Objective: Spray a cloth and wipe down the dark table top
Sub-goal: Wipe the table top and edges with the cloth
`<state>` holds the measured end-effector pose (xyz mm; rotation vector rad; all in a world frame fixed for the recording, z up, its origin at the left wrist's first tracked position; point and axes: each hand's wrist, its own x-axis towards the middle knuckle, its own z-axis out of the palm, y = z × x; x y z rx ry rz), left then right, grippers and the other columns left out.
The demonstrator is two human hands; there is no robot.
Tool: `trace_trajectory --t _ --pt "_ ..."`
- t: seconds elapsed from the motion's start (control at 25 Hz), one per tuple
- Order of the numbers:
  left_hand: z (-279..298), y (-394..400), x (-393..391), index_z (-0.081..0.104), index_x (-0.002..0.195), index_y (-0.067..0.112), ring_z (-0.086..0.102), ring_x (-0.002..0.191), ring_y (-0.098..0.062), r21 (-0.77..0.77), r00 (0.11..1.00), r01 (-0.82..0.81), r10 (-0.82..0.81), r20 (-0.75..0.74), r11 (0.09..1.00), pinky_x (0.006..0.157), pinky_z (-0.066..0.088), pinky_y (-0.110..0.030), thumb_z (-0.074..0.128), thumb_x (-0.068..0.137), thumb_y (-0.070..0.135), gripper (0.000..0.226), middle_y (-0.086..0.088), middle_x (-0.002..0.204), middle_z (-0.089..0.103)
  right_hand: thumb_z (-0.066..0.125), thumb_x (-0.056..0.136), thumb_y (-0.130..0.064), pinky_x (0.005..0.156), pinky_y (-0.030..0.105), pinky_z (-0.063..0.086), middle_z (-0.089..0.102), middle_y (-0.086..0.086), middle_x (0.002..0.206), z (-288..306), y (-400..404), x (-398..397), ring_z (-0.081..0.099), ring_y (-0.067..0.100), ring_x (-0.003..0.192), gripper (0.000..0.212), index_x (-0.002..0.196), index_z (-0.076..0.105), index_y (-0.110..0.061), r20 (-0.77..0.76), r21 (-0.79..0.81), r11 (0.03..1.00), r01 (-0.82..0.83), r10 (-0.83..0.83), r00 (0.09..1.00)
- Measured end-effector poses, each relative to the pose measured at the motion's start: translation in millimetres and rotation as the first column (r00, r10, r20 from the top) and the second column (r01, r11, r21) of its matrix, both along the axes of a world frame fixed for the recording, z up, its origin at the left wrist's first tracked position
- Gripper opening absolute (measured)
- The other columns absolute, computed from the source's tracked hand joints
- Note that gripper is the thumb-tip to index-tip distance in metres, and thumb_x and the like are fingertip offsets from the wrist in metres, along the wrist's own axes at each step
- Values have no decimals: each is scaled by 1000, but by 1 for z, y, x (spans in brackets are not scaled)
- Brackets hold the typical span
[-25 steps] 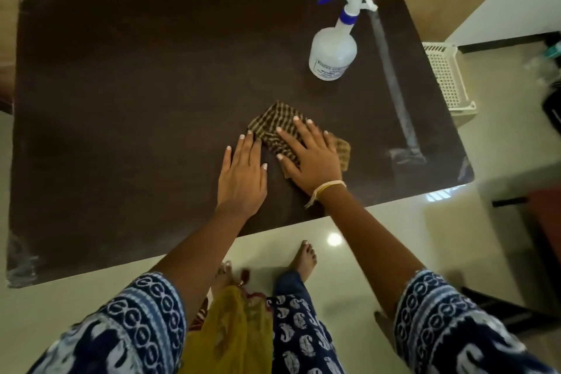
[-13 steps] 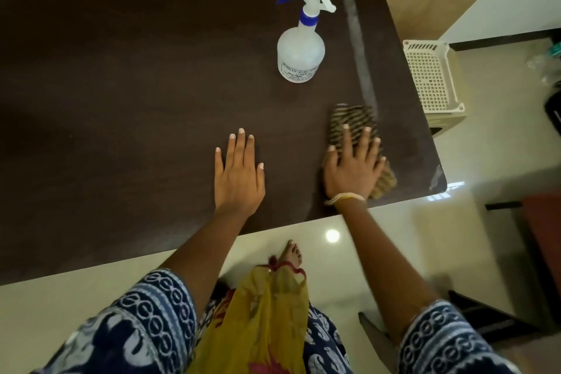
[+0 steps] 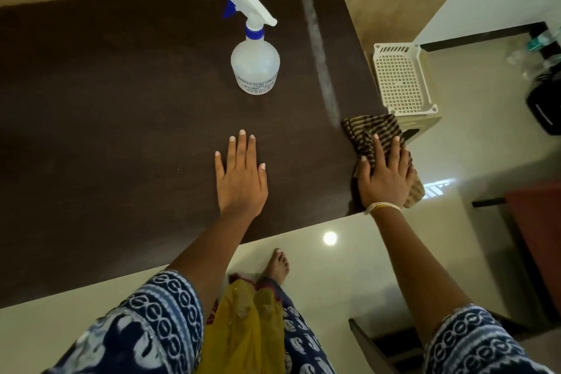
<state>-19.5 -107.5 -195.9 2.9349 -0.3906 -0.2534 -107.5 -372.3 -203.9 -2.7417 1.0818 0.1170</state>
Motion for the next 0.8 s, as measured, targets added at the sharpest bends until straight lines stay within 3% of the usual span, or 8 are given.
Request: trace_trajectory --t 0.12,0.2,0.28,0.36,0.44,0.56,0.72,0.8 --pt "-1 -3 2 12 156 18 8 151 -23 32 1000 -5 5 6 999 119 13 -50 24 100 41 61 -4 164 9 23 96 -53 120 54 4 8 4 164 1 25 20 5 31 151 61 154 16 -37 8 1 1000 -7 7 1000" --pt "0 -4 4 16 155 16 16 149 -26 54 1000 13 -14 24 998 118 16 -51 29 99 40 62 -7 162 16 28 96 -53 119 53 4 11 4 164 3 54 40 7 32 150 60 153 20 -37 30 -3 982 -190 190 981" --pt "1 -4 10 25 152 13 27 145 -30 76 997 48 -53 59 996 116 23 -52 35 98 38 60 -12 158 27 32 96 -53 118 53 10 17 4 163 4 75 62 12 32 149 59 152 23 -39 46 -13 895 -446 446 894" --pt "1 -4 19 32 148 12 36 138 -33 88 993 82 -88 73 993 114 28 -52 38 96 37 58 -16 151 37 35 94 -53 118 52 15 20 3 162 3 68 86 17 31 149 58 151 26 -41 47 -11 816 -579 578 814" --pt "0 -3 29 36 145 13 41 130 -34 88 986 110 -119 112 990 111 31 -52 40 95 38 57 -16 144 43 37 93 -53 117 53 15 22 1 162 2 38 109 18 30 149 58 150 28 -42 60 -15 862 -506 506 860" --pt "-3 -4 40 38 143 16 42 128 -34 37 984 109 -113 140 993 112 31 -51 43 93 39 55 -16 141 44 33 95 -52 118 54 10 14 2 163 3 -17 139 11 30 150 59 152 23 -41 47 11 969 -247 246 968" --pt "-5 -5 45 43 141 18 43 126 -33 -25 980 82 -77 184 996 111 32 -50 46 93 37 52 -14 139 45 28 98 -51 119 54 5 6 6 164 3 -12 171 5 33 150 61 155 16 -34 28 53 997 54 -55 998" --pt "-5 -4 44 46 140 18 44 124 -33 -31 976 101 -93 197 994 110 33 -49 46 92 37 51 -13 137 47 28 98 -51 119 55 7 8 8 164 0 31 177 5 35 150 62 155 16 -32 56 21 1000 -4 2 998"
